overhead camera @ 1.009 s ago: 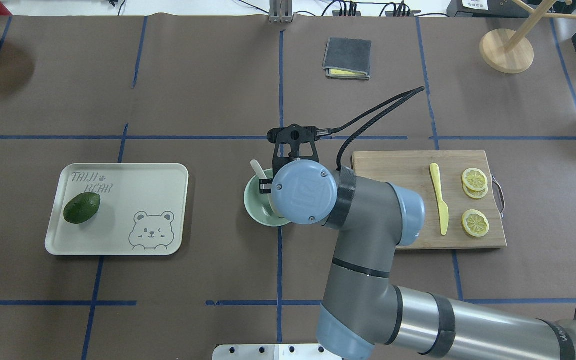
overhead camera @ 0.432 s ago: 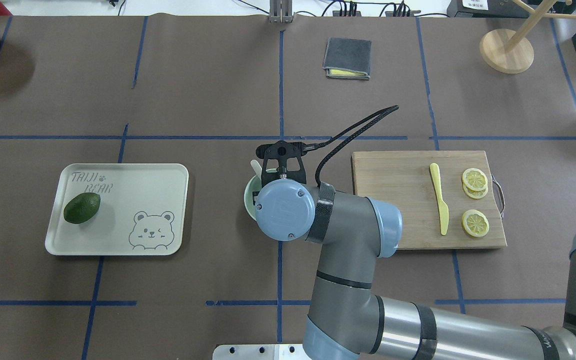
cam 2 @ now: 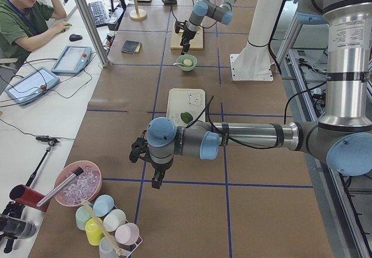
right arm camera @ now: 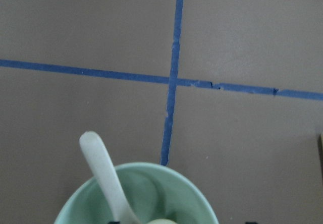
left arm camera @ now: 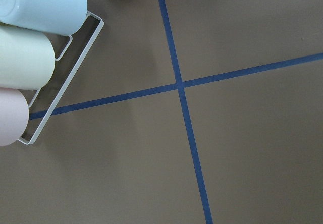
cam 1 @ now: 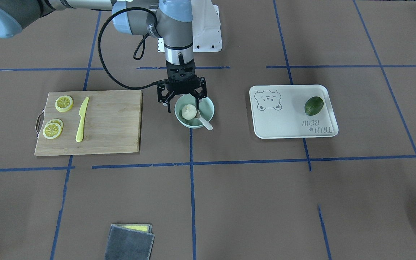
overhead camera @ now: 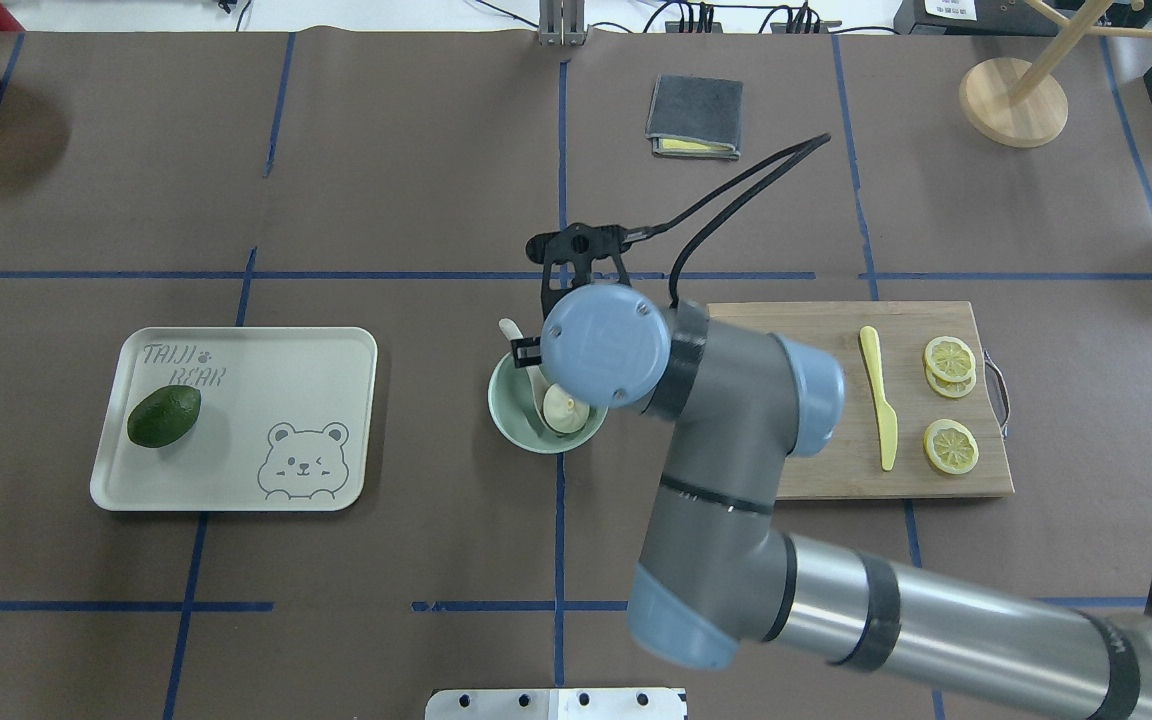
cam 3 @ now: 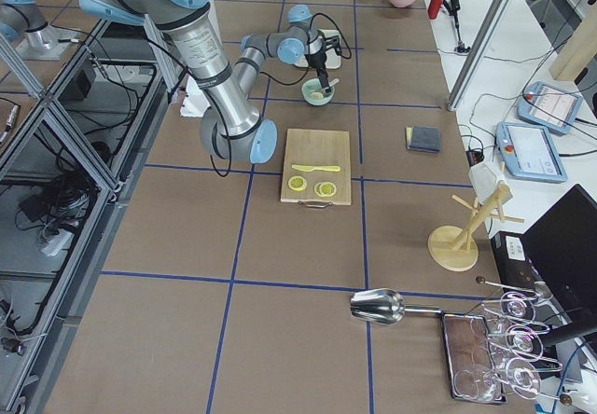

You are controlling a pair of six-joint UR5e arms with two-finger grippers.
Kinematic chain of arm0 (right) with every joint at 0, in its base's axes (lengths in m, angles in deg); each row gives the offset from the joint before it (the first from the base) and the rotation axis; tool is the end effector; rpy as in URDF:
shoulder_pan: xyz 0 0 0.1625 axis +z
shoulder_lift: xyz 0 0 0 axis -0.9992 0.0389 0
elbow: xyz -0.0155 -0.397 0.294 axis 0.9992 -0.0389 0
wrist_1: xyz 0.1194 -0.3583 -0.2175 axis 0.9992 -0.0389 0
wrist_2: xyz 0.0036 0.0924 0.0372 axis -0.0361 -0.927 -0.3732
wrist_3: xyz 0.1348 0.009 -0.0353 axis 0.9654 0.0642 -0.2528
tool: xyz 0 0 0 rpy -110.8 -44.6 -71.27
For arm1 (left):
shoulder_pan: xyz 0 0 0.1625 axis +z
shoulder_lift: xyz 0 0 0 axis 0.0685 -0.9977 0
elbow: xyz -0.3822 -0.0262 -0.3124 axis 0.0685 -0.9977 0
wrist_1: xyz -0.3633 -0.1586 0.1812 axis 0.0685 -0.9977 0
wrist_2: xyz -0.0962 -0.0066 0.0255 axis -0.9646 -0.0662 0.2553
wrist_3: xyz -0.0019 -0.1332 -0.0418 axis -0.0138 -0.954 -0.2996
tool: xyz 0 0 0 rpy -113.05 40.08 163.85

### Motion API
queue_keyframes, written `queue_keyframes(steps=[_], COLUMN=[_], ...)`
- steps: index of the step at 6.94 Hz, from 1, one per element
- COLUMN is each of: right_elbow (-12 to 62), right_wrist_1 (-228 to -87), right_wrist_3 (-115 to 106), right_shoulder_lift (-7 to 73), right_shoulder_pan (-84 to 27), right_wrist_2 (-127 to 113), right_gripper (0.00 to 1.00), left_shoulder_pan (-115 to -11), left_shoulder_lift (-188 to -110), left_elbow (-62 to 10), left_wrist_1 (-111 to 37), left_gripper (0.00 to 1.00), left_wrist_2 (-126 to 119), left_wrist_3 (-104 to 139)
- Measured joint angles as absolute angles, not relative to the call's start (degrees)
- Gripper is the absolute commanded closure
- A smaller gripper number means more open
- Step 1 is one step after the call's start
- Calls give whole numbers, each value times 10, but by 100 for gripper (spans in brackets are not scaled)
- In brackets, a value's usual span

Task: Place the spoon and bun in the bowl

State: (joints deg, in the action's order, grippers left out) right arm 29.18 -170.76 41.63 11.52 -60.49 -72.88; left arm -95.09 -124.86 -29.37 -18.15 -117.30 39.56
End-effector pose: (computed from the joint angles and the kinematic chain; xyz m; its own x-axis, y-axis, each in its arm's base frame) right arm -0.6237 -0.4751 0.2324 0.7380 -0.1403 0.6600 -0.1485 0.9204 0.3617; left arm -0.0439 -0.4880 0.7394 0.7010 0.2038 -0.6834 -0.0723 0.9737 0.2162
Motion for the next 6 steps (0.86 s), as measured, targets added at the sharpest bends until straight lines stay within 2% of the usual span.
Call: queue_keyframes(steps=[3,5,6], right_elbow=[301,298,297], right_wrist_1=[-1705,-1707,-1696], right_wrist_3=[96,-112,-149], right_shoulder_lift=[219,314,379], right_shoulder_pan=[-363,-205,-156], right_wrist_2=[-941,-1068,-1101], right_gripper=[0,0,0], left_shoulder_pan=[-951,-952,-952], left_shoulder_lift=[-1233,-1230,-1230], left_elbow=[-296,-297,-298], left_wrist_1=[-176,-175,-175], left_gripper=[0,0,0], left_wrist_2=[-1188,-1196,-1199], left_wrist_3=[395,392,392])
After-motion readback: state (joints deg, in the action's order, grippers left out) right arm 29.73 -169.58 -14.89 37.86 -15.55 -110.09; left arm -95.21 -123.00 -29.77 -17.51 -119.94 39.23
